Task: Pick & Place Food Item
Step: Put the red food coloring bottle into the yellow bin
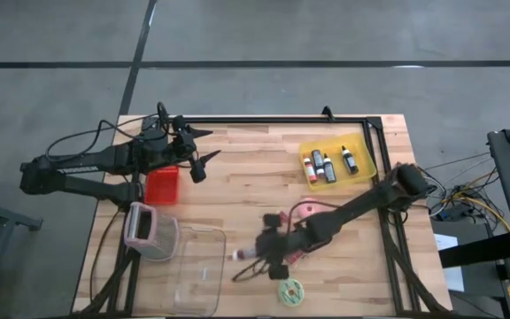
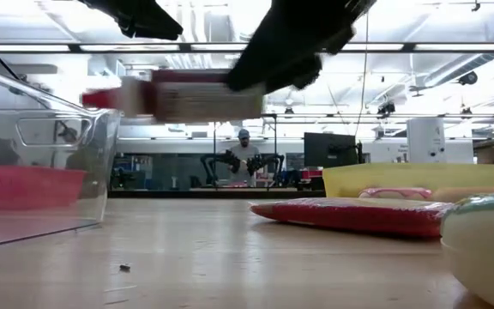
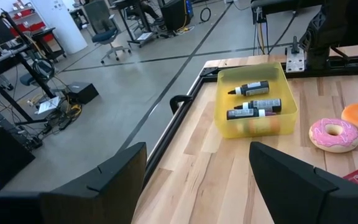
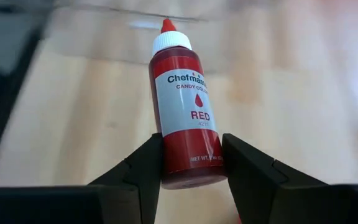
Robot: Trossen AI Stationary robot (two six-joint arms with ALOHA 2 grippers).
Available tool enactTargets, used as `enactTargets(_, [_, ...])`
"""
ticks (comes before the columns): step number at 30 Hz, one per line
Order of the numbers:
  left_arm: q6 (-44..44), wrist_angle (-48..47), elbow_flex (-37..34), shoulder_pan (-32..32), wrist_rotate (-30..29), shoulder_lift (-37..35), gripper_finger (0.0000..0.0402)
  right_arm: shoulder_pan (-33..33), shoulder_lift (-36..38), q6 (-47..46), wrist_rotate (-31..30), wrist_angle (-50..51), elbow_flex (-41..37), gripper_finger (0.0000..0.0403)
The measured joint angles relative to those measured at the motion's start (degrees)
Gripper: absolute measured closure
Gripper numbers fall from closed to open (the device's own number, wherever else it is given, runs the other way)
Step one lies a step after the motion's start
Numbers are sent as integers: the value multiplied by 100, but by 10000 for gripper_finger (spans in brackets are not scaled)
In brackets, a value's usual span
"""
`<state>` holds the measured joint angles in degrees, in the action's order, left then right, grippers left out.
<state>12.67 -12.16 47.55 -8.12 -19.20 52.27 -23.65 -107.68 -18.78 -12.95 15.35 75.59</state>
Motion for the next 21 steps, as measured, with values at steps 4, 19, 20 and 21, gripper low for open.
enactTargets(4, [-1,0,0,2,0,0,113,-13,588,-1255,-882,1005,-20,255])
enactTargets(19, [0,-39,0,2,2,0,113,-135,1631,-7075,-3183,5990,-90,255])
enactTargets(20, [-1,-39,0,1,2,0,113,-115,1657,-7379,-3171,6277,-90,255])
enactTargets(21, [0,-39,0,1,2,0,113,-92,1665,-7671,-3154,6557,-90,255])
